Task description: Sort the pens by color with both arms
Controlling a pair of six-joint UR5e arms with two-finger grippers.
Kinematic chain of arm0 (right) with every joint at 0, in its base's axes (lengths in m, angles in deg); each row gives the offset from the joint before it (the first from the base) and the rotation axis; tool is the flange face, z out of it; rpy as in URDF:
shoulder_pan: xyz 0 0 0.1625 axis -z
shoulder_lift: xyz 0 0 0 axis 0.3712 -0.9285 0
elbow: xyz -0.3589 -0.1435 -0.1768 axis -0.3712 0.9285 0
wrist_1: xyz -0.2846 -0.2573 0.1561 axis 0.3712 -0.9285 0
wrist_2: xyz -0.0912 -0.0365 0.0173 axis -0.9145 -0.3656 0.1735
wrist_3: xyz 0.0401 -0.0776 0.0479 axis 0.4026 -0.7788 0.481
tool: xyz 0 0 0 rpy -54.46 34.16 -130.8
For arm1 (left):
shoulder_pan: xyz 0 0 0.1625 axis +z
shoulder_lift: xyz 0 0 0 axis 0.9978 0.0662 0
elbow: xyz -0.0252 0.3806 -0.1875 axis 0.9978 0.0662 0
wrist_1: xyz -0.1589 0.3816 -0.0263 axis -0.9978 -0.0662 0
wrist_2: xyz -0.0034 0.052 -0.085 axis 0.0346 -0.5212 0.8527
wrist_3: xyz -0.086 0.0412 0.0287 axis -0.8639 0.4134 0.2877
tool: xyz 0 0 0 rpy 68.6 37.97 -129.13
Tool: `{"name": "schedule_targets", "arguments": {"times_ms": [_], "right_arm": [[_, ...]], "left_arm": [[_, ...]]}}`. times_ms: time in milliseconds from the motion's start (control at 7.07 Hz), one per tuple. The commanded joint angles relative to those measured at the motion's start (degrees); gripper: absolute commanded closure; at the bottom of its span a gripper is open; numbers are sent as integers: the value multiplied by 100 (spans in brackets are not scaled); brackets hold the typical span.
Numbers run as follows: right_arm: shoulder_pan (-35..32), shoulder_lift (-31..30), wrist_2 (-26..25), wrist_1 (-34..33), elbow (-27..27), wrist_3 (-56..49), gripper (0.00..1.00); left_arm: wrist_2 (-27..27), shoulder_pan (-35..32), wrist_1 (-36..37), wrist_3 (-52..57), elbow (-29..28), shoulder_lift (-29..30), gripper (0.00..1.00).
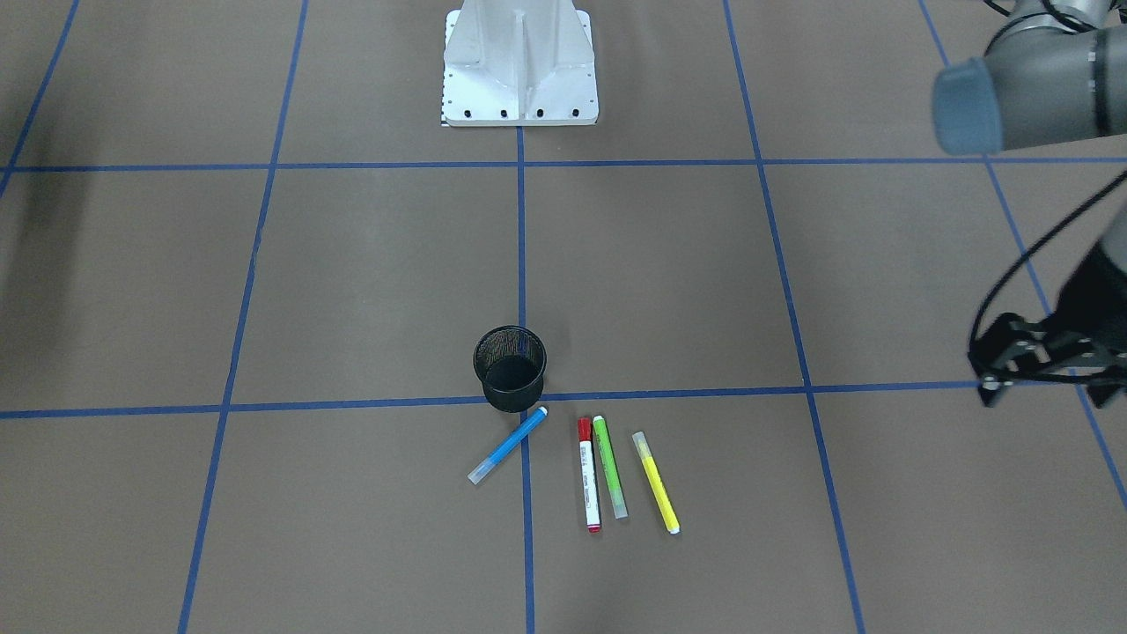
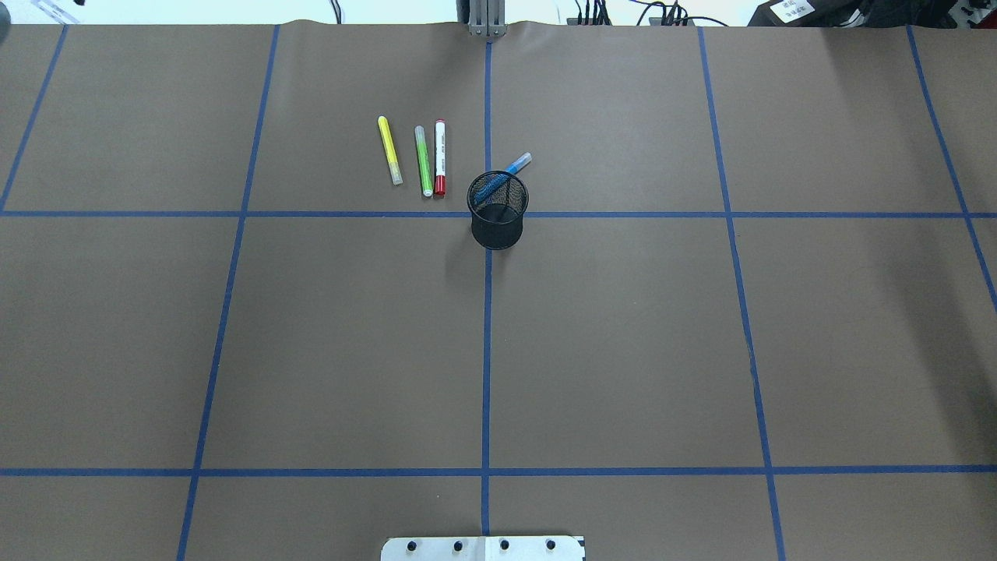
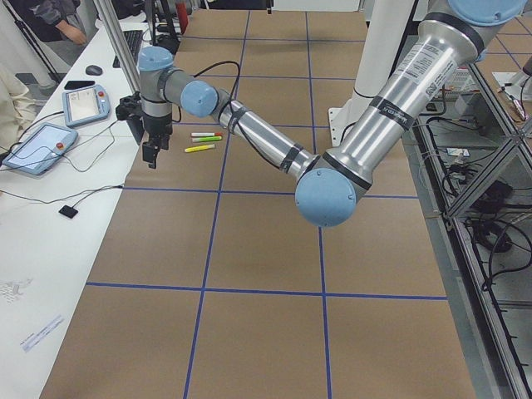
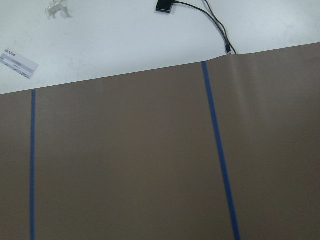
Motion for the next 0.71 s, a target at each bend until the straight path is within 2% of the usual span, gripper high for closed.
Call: {"name": "schedule_targets", "arguments": {"times_ms": [0,141,424,566], "right_arm": [[-169,-48,-11,-23,-43,11,0],[-248,-57,-3,-23,-51,3,0],[-275,-127,-3,-15,-60,3,0],[-275,-127,-29,-15,-52,3,0]], "left_arm": [[432,-629,101,1090,-435,-202,0],[433,-927,102,1843,-680,-464,0],[433,-1359,111,2718,-1270,-615,0],[433,-1448,67,3008,-1263,-1016,0]]}}
